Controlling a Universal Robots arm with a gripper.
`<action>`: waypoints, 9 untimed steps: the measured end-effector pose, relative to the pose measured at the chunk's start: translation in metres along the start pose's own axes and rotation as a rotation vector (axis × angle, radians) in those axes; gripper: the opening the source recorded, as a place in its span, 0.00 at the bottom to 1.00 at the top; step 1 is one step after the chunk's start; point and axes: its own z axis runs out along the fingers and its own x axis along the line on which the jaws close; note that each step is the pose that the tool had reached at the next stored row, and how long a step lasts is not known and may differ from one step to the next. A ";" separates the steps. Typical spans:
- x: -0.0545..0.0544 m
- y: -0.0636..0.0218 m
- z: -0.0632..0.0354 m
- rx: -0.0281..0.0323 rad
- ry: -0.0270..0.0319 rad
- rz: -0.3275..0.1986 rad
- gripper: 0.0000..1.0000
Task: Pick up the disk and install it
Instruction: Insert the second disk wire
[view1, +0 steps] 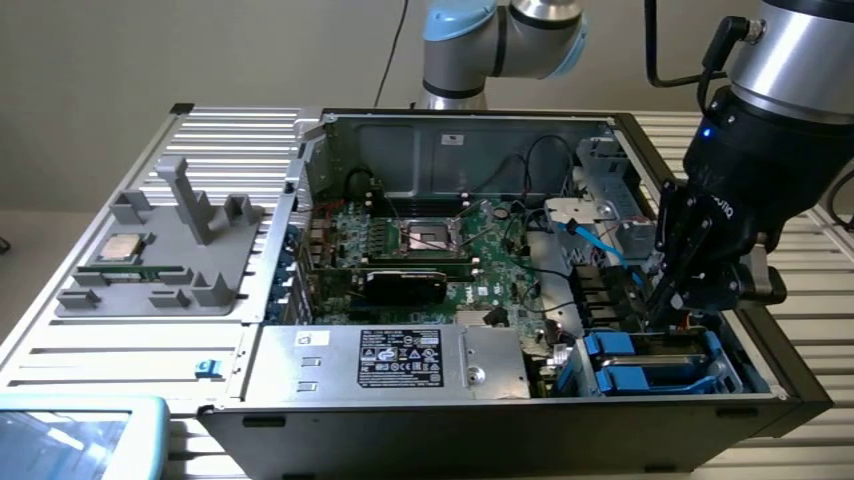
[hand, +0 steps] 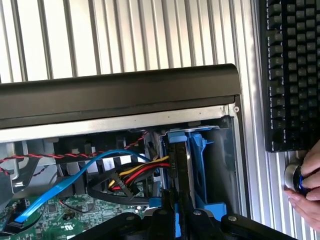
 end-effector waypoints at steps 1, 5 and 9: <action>0.000 0.0000 0.0000 0.0000 -0.0001 0.000 0.16; 0.000 0.0001 0.0000 -0.0029 -0.0003 -0.019 0.16; 0.000 0.0000 0.0000 -0.0054 -0.0006 -0.039 0.16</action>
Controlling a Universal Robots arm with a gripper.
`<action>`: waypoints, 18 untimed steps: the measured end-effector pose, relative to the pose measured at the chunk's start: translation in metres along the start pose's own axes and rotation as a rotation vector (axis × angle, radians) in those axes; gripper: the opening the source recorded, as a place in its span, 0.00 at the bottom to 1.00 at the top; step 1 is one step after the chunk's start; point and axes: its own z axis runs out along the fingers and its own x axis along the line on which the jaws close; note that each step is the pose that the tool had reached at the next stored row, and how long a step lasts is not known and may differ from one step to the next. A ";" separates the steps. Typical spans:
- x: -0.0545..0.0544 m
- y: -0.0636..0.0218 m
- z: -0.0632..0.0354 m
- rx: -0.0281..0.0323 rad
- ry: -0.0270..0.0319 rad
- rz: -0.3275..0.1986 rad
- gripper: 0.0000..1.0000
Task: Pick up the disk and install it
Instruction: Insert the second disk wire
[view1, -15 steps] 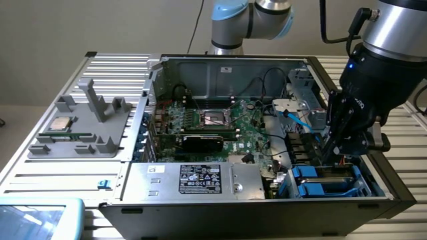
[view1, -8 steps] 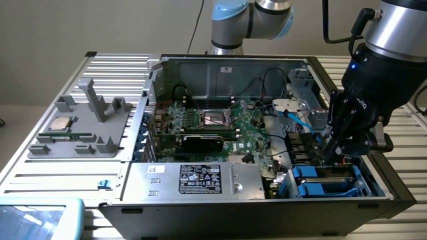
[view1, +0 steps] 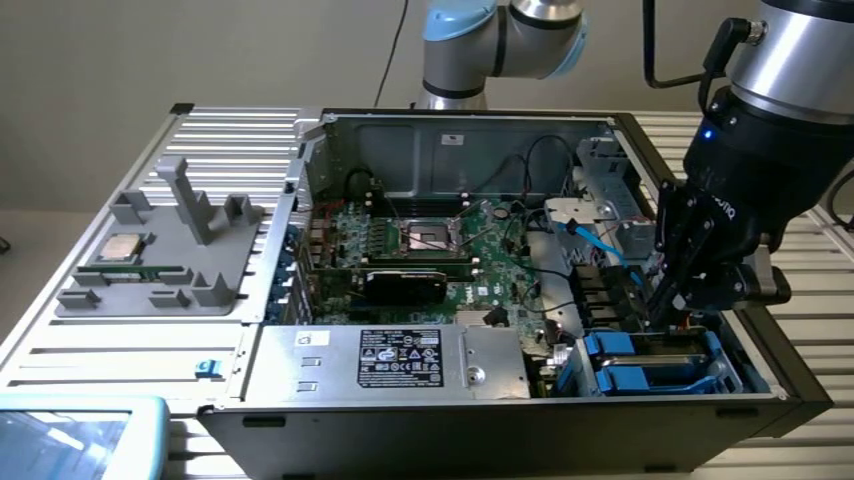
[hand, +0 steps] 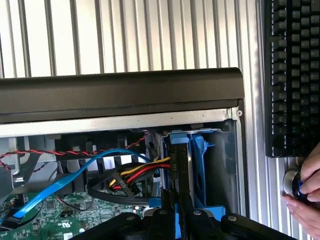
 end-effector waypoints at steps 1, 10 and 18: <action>0.000 0.0000 0.0000 0.0000 0.0000 0.000 0.16; 0.001 0.0004 0.0056 -0.0024 -0.0005 -0.010 0.16; 0.001 0.0023 0.0096 -0.0049 -0.0009 -0.030 0.16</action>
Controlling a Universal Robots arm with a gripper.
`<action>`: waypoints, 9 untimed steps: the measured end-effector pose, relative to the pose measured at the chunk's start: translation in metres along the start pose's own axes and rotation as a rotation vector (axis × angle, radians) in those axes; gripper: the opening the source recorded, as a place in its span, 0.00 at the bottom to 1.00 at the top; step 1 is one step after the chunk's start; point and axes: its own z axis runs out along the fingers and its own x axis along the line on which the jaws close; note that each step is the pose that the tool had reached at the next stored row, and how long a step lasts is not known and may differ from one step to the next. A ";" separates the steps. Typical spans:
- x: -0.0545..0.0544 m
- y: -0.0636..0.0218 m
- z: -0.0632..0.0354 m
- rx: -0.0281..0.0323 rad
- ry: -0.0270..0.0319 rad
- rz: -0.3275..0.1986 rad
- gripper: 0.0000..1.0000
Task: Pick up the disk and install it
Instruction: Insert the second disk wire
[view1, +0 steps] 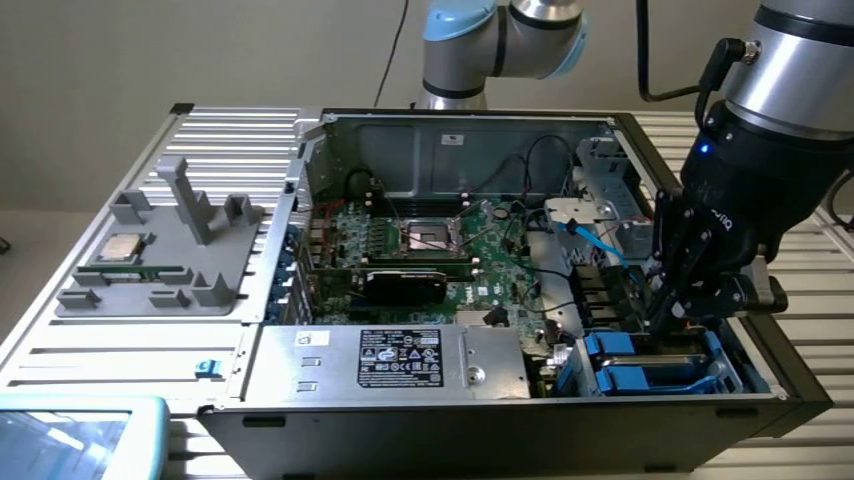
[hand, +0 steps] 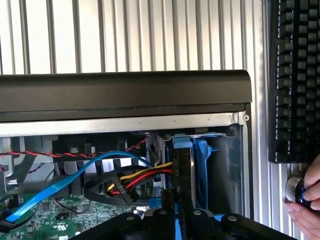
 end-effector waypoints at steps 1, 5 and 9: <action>0.000 0.0001 0.0004 -0.0003 -0.0001 -0.002 0.16; 0.000 0.0002 0.0008 -0.0007 -0.0023 -0.004 0.16; 0.000 0.0013 0.0017 -0.0009 -0.0022 -0.005 0.16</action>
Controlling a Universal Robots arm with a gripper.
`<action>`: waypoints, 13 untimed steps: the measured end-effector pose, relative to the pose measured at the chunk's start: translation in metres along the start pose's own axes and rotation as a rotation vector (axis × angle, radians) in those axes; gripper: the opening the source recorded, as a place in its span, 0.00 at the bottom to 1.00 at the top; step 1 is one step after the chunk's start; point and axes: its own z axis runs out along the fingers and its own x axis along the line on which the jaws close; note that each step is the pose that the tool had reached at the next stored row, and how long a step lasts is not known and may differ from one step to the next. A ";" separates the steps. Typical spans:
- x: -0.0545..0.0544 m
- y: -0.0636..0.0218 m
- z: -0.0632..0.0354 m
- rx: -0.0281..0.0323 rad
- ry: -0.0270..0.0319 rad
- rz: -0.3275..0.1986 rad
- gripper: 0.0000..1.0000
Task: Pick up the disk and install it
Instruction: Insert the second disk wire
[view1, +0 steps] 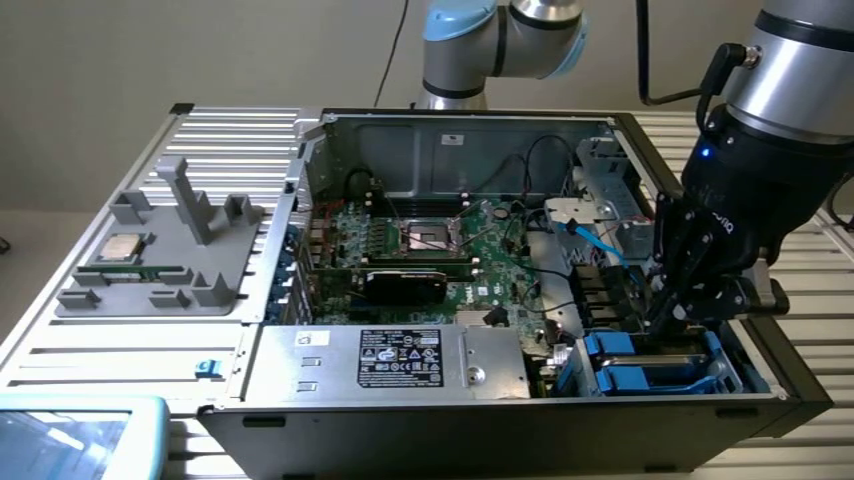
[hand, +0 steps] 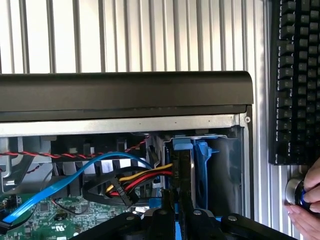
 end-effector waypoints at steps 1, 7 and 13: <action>0.000 0.0003 0.0002 0.0000 0.0000 0.000 0.16; -0.001 0.0003 0.0026 0.0001 -0.0005 0.000 0.16; -0.001 0.0004 0.0055 0.0000 -0.0011 0.000 0.16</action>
